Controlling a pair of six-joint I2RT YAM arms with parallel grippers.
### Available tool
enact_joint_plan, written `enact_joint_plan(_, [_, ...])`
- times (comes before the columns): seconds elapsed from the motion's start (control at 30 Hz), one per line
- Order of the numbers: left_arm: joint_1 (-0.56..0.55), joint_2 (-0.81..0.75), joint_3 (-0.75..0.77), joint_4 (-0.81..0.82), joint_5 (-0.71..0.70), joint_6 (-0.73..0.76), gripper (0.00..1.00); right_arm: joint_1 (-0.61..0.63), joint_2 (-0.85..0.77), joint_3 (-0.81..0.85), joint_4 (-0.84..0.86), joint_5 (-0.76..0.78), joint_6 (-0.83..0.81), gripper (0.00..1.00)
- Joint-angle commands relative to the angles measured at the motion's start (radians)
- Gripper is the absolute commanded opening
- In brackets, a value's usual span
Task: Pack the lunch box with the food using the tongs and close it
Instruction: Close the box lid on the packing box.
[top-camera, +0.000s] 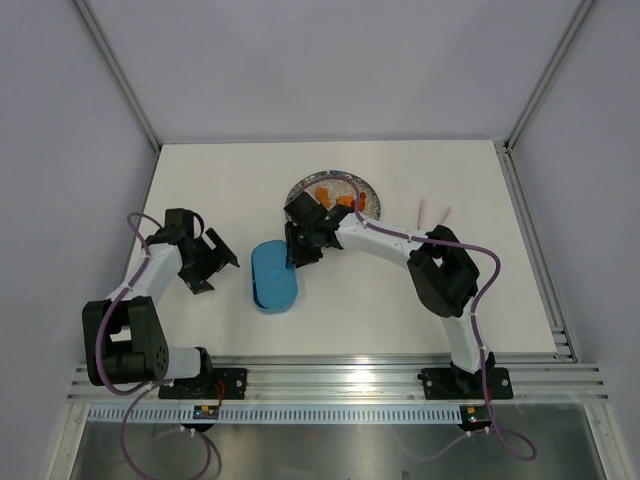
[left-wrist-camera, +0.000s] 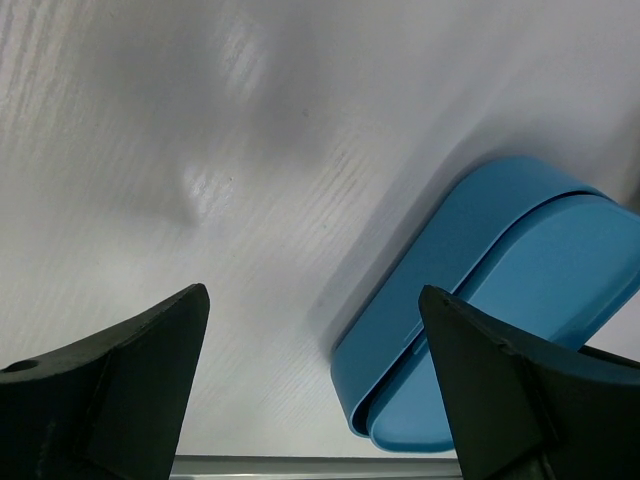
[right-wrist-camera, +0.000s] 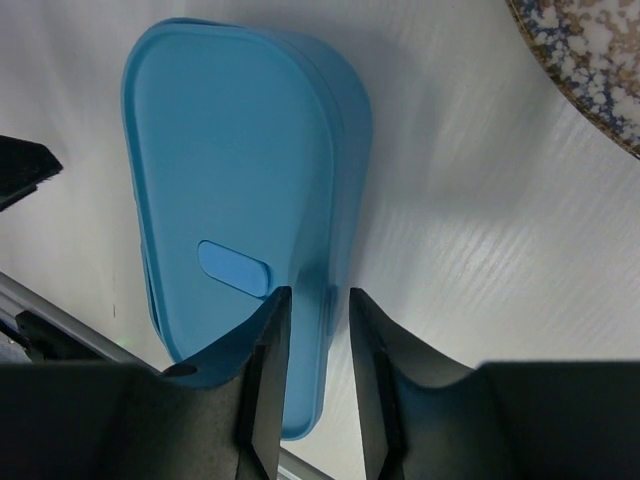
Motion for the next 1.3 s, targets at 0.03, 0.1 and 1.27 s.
enact_joint_plan(0.03, [-0.002, 0.008, -0.013, 0.052, 0.052, -0.006, 0.89, -0.001, -0.046, -0.020, 0.061, -0.033, 0.023, 0.31])
enact_joint_plan(0.1, [-0.002, 0.013, -0.014, 0.053, 0.054, -0.006, 0.89, -0.001, -0.049, -0.023, 0.066, -0.034, 0.024, 0.26])
enact_joint_plan(1.27, [-0.002, 0.029, -0.159, 0.168, 0.112, -0.093, 0.89, 0.001, -0.035, -0.045, 0.092, -0.108, 0.171, 0.00])
